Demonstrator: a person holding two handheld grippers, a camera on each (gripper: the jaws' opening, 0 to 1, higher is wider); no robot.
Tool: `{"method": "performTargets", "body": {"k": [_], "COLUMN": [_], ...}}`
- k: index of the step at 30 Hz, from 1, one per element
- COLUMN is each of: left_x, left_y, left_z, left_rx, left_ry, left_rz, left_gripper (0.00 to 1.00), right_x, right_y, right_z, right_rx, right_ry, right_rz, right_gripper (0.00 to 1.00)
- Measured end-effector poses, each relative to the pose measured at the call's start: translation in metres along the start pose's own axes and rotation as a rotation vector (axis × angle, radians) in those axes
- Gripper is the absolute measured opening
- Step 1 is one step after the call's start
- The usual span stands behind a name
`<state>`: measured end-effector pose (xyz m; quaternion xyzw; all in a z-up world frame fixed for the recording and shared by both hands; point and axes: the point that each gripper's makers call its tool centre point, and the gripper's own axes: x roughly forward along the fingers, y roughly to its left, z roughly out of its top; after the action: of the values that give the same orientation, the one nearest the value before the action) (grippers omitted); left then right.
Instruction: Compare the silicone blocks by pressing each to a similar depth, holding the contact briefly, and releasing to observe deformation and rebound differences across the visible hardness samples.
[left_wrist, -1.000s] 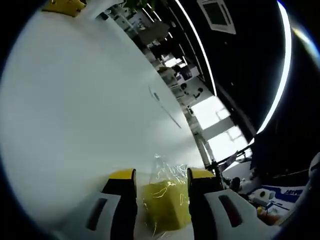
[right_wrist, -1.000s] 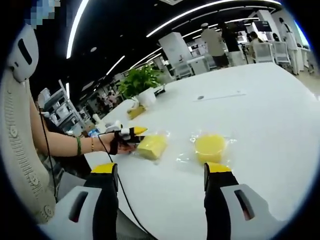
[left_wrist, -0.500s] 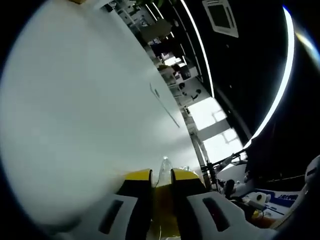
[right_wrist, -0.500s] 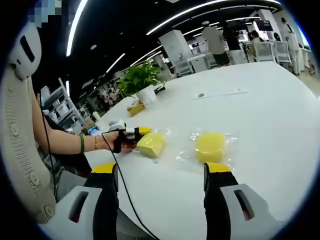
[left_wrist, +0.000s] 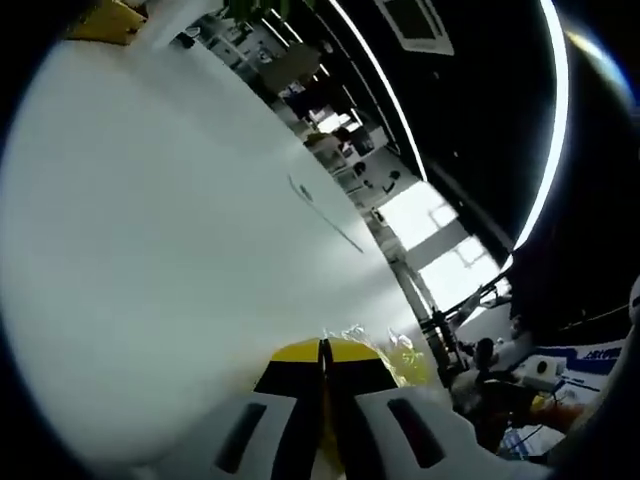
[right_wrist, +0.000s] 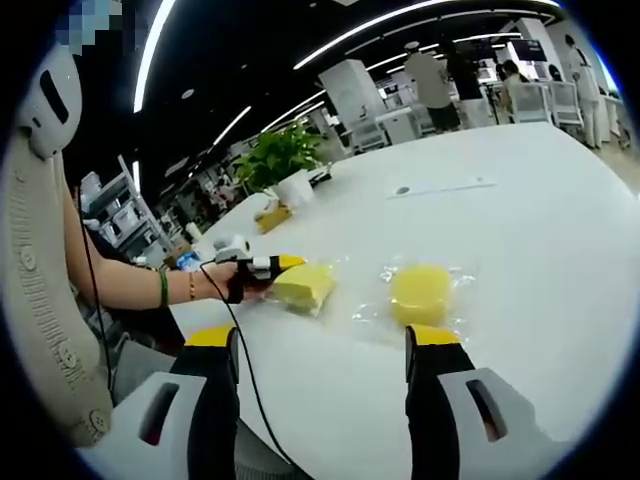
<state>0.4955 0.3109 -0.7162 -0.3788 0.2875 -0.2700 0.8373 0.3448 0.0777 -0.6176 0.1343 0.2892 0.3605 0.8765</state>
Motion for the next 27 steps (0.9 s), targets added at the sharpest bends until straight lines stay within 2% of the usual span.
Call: {"method": "performTargets", "body": {"k": [5, 11, 18, 27], "left_x": [-0.002, -0.006, -0.013, -0.019], "left_y": [-0.011, -0.02, -0.051, -0.092], "left_z": [0.003, 0.005, 0.009, 0.006], "left_rx": [0.097, 0.151, 0.252, 0.309], "left_ry": [0.005, 0.028, 0.023, 0.014], "left_rz": [0.032, 0.064, 0.054, 0.008], "left_gripper": [0.0, 0.0, 0.0, 0.0], "right_x": [-0.001, -0.004, -0.011, -0.027], "right_y": [0.002, 0.008, 0.017, 0.029], "right_z": [0.002, 0.005, 0.013, 0.018], "right_rx": [-0.009, -0.031, -0.052, -0.074], "right_ry": [-0.01, -0.016, -0.051, -0.093], "right_rz": [0.007, 0.018, 0.026, 0.034], "right_gripper": [0.61, 0.61, 0.6, 0.6]}}
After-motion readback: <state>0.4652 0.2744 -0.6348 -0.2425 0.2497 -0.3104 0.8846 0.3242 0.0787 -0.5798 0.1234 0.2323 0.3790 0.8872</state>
